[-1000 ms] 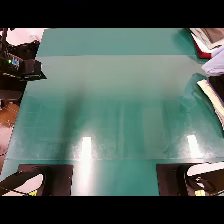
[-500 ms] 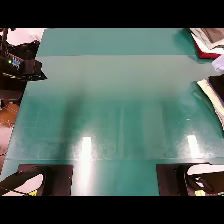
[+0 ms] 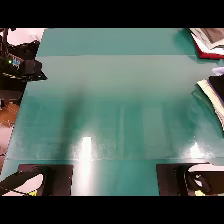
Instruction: Fold the shirts.
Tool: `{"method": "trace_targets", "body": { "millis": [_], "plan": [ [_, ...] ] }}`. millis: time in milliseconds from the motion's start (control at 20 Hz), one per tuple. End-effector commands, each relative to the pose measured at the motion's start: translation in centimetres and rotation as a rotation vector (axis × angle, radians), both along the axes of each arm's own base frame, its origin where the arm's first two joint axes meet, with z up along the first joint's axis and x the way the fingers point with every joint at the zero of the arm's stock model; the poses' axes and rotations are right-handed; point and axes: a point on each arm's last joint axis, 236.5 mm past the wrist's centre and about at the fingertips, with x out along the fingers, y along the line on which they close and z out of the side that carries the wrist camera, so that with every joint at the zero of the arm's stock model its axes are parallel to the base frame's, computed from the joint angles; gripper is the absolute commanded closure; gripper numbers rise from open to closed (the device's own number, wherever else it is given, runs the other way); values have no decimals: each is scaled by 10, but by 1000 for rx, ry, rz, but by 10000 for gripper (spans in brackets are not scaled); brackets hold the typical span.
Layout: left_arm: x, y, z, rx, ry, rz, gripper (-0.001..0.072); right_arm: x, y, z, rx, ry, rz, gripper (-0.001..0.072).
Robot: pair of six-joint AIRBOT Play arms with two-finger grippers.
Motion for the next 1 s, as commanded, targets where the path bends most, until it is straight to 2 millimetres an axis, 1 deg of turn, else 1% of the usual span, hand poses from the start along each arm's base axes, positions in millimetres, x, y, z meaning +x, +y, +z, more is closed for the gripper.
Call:
{"method": "trace_targets", "body": {
  "millis": [0,100,200,250,300,350,400,500,600,650,700,750,850,900,950],
  "plan": [
    [0,0,0,2,-1,-3,682,-71,-21,-53,212,258,-204,690],
    [0,0,0,2,-1,-3,682,-107,-29,-74,263,382,-291,690],
    [0,0,0,2,-1,-3,682,-135,-35,-86,291,460,-357,686],
    [0,0,0,2,-1,-3,682,-145,-38,-88,313,477,-391,638],
    [0,0,0,2,-1,-3,682,-152,-41,-89,332,475,-421,354],
    [0,0,0,2,-1,-3,682,-157,-43,-89,358,468,-442,106],
    [0,0,0,2,-1,-3,683,-160,-42,-88,376,459,-443,31],
    [0,0,0,5,-4,-9,683,-171,-41,-87,402,460,-452,35],
    [0,0,0,5,-4,-9,683,-184,-42,-87,439,462,-496,65],
    [0,0,0,5,-6,-9,682,-187,-42,-85,441,460,-503,65],
    [1,0,1,4,-10,-7,682,-186,-41,-81,435,454,-505,82],
    [2,0,1,3,-14,-6,682,-179,-38,-74,432,425,-486,83],
    [4,0,2,2,-22,-3,682,-152,-23,-53,439,333,-412,83],
    [5,0,3,1,-26,-2,682,-136,-11,-41,438,295,-363,93],
    [4,0,2,1,-24,-2,681,-123,1,-30,430,266,-320,193]
  ]
}}
